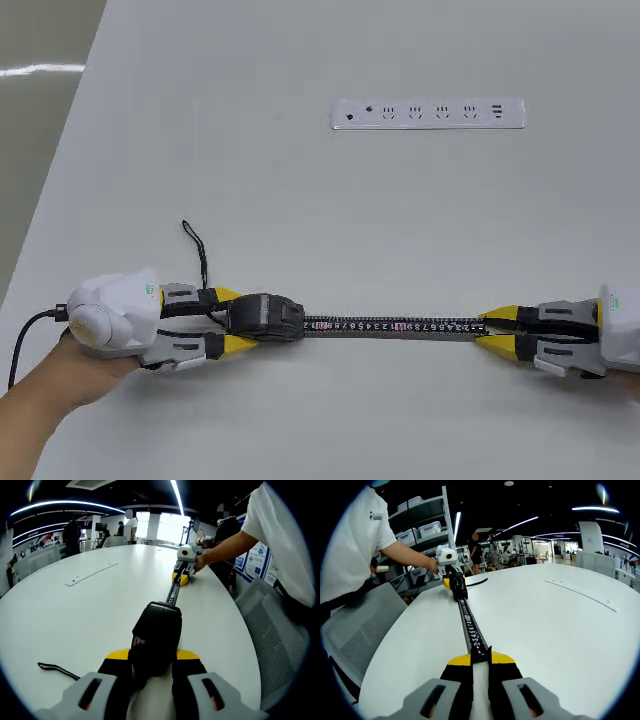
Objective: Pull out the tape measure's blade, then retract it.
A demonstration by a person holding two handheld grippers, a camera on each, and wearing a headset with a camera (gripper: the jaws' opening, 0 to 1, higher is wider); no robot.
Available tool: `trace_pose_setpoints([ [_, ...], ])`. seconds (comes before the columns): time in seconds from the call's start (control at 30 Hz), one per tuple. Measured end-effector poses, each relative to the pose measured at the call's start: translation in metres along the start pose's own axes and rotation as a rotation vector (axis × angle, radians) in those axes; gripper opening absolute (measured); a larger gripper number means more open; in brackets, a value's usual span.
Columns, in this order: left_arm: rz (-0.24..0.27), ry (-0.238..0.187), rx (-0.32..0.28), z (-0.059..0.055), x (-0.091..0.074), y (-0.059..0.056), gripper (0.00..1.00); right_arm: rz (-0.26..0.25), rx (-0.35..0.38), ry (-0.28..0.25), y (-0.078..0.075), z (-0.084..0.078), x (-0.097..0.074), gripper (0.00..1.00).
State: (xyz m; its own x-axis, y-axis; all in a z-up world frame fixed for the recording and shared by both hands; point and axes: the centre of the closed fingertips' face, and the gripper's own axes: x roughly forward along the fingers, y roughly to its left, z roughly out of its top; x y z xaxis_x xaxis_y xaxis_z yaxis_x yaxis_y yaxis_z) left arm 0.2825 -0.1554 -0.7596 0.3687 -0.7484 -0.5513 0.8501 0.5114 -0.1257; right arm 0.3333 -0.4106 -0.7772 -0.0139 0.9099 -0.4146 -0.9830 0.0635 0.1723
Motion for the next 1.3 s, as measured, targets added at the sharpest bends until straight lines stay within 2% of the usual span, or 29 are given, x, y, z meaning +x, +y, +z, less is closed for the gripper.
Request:
trace_pose_setpoints([
  [0.43, 0.000, 0.004, -0.001, -0.001, 0.001, 0.001, 0.26, -0.010, 0.018, -0.006, -0.002, -0.007, -0.022, 0.07],
  [1.2, -0.006, -0.001, -0.010, -0.002, 0.002, 0.002, 0.27, -0.032, 0.035, -0.002, -0.005, -0.005, -0.015, 0.10],
  [1.3, -0.007, 0.008, 0.000, -0.001, 0.002, 0.001, 0.27, -0.027, 0.012, 0.006, -0.004, -0.005, -0.015, 0.10],
])
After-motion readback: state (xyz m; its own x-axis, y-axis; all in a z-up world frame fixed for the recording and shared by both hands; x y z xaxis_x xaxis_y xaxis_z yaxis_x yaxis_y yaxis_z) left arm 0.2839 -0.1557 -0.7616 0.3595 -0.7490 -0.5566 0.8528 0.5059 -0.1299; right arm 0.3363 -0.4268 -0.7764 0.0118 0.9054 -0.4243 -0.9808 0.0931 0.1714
